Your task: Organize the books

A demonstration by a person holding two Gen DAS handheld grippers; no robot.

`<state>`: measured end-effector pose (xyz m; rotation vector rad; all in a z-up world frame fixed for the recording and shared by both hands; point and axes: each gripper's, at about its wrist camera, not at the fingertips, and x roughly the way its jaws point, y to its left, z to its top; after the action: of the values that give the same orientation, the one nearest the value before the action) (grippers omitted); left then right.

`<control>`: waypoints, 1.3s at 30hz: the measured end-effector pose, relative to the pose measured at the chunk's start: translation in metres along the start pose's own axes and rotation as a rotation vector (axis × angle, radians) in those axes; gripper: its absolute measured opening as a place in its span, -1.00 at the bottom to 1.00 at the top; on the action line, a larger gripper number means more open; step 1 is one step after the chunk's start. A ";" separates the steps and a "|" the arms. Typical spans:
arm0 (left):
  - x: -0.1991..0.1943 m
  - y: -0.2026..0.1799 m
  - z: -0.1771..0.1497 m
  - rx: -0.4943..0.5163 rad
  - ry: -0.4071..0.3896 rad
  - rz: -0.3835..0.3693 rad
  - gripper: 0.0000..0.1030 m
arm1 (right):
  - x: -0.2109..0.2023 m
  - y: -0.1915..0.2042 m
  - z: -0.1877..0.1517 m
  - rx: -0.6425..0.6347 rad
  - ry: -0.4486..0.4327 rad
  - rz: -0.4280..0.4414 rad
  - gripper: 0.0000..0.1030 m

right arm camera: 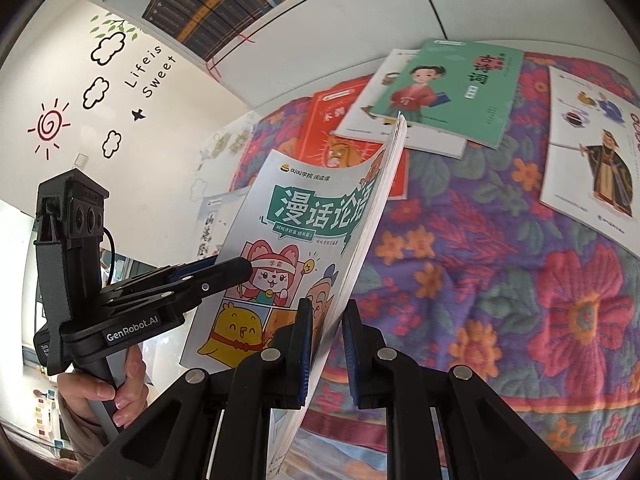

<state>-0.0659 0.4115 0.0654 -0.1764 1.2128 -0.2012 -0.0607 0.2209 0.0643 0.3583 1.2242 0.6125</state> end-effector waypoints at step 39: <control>-0.056 0.188 0.006 -0.159 -0.091 -0.097 -0.40 | 0.107 0.150 0.048 -0.186 0.086 0.109 -0.70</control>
<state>-0.0685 0.6078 0.0732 -0.3790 1.1305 -0.1791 -0.0289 0.4076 0.0830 0.2451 1.2238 0.8368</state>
